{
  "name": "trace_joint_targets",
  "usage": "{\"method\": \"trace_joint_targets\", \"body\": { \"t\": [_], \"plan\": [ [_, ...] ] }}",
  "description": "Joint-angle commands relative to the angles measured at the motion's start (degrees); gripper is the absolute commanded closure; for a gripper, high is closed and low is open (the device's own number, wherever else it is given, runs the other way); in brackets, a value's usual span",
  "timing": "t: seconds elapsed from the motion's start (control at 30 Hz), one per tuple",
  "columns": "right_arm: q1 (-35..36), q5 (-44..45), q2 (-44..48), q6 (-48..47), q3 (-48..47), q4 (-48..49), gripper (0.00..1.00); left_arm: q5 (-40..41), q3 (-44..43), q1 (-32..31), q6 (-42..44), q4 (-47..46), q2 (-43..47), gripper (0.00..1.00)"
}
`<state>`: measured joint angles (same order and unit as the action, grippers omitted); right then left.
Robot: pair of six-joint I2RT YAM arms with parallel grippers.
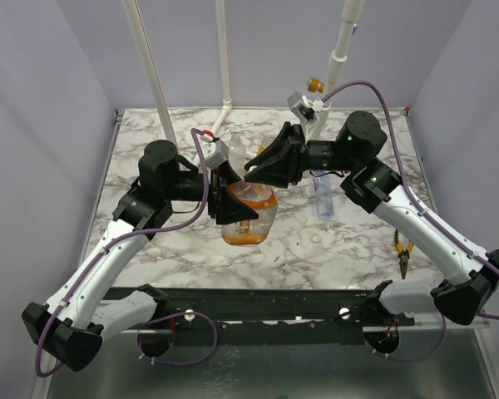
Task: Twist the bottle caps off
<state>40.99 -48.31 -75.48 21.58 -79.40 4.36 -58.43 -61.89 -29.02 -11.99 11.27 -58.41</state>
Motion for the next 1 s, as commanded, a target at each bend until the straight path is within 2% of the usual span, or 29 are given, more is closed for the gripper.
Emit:
{"method": "trace_joint_targets", "body": {
  "t": [0.0, 0.13, 0.3, 0.37, 0.5, 0.53, 0.57, 0.7, 0.87, 0.97],
  "plan": [
    [0.11, -11.75, 1.36, -0.33, -0.19, 5.28, 0.88, -11.90, -1.75, -0.34, -4.83, -2.36, -1.21, 1.00],
    [0.14, -13.37, 1.06, -0.30, -1.37, 5.27, 0.87, -10.91, -1.86, -0.34, -3.73, -2.65, -1.19, 1.00],
    [0.12, -10.25, 1.67, -2.21, -2.82, 2.32, 0.87, -7.87, -1.16, -0.38, -1.72, -2.57, -0.57, 1.00],
    [0.13, -9.15, 1.53, -3.13, -4.15, 0.10, 0.83, -6.76, -0.74, -0.34, -0.87, -2.50, -0.19, 1.00],
    [0.08, -2.47, 0.56, -5.30, -7.29, -7.27, 0.34, -0.70, -0.10, -0.34, 1.36, -2.45, 0.90, 1.00],
    [0.07, 0.99, 0.47, -5.52, -7.69, -8.69, 0.24, 1.52, 0.07, -0.34, 2.25, -2.47, 1.14, 1.00],
    [0.13, 3.79, 0.38, -5.58, -7.95, -9.60, 0.19, 3.70, 0.33, -0.34, 3.22, -2.48, 1.43, 1.00],
    [0.10, 20.11, 0.00, -4.12, -9.32, -11.70, 0.17, 14.88, 1.30, -0.34, 7.05, -2.35, 2.13, 1.00],
    [0.50, 26.66, -4.03, -3.12, -14.74, -17.26, 0.12, 24.92, 1.42, -0.34, 11.55, -0.55, 1.66, 1.00],
    [0.83, 28.43, -6.61, -3.23, -17.11, -20.16, 0.13, 27.83, 1.51, -0.34, 11.72, -0.47, 1.49, 1.00]
  ]
}}
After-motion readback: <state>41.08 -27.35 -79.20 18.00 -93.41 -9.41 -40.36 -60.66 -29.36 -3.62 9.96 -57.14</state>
